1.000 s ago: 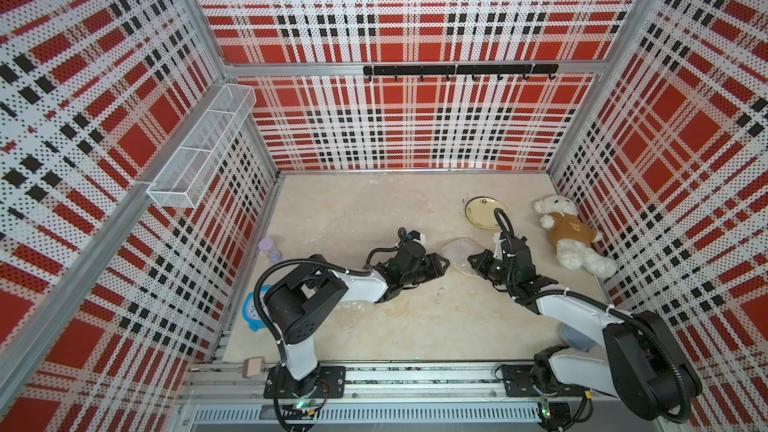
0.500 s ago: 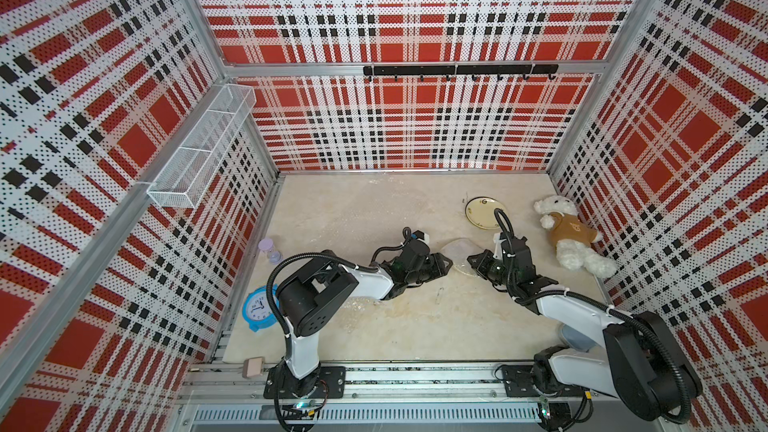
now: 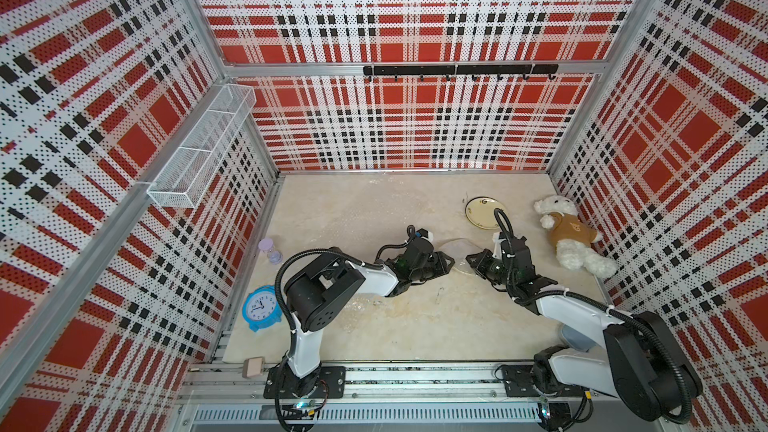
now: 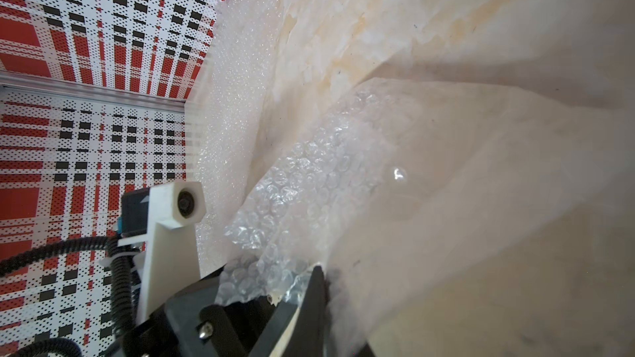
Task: Unpack dinner plates from bubble wrap
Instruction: Unwrap the bubble wrap at the center of the board.
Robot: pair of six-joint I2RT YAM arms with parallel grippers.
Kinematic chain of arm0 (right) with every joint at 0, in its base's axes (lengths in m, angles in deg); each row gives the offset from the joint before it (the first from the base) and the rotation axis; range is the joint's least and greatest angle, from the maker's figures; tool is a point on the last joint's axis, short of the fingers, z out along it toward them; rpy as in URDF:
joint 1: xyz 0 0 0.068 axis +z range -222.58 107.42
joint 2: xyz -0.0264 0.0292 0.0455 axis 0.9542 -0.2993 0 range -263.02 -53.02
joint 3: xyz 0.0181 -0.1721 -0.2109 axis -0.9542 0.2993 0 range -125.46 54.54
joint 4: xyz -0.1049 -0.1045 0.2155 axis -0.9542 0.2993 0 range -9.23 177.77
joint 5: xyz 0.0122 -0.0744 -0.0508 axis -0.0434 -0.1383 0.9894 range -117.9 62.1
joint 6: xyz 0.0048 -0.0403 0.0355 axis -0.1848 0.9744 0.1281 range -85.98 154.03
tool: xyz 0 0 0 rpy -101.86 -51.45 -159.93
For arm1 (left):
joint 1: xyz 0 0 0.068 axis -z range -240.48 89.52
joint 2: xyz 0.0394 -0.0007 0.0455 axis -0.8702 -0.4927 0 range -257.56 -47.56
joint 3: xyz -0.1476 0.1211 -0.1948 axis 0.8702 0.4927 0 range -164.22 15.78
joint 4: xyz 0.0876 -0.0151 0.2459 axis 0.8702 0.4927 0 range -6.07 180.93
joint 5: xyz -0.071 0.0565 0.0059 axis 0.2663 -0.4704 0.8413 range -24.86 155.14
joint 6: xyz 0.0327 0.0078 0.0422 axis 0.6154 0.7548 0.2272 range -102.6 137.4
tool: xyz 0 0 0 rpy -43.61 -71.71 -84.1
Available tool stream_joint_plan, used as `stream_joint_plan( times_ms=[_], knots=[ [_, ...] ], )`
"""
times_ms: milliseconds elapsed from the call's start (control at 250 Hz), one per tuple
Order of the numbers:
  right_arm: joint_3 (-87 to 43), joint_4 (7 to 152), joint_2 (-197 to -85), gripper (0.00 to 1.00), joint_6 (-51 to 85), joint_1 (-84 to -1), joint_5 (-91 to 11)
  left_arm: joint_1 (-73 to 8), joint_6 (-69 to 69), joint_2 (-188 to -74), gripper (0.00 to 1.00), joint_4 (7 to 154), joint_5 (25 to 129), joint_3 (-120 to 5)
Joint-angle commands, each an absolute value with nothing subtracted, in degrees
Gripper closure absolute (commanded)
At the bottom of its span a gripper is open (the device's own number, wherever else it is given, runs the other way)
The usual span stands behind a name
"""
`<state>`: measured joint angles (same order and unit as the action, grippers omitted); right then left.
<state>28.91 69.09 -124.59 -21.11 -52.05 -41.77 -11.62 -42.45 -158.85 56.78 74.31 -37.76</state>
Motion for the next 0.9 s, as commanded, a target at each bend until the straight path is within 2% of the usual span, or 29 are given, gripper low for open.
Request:
stream_joint_plan(
  times_ms=[0,68,172,500,896],
  knots=[
    [28.8,64.3,-123.7,0.93,-22.0,-51.7,-42.1,-10.9,-42.0,-160.2,0.80,56.1,74.1,-38.6],
    [28.8,63.9,-123.9,0.93,-22.4,-51.7,-42.3,-10.8,-41.7,-160.3,0.91,56.3,74.1,-38.5],
    [29.0,62.4,-124.5,0.94,-23.3,-51.8,-42.8,-10.8,-41.0,-160.3,0.99,57.2,73.8,-38.4],
    [29.6,58.6,-124.2,0.95,-27.8,-52.4,-43.1,-10.7,-38.2,-159.3,1.00,60.4,72.4,-37.0],
    [32.7,53.5,-120.3,0.96,-35.8,-56.9,-45.4,-10.4,-35.7,-158.6,1.00,63.0,70.6,-36.1]
  ],
)
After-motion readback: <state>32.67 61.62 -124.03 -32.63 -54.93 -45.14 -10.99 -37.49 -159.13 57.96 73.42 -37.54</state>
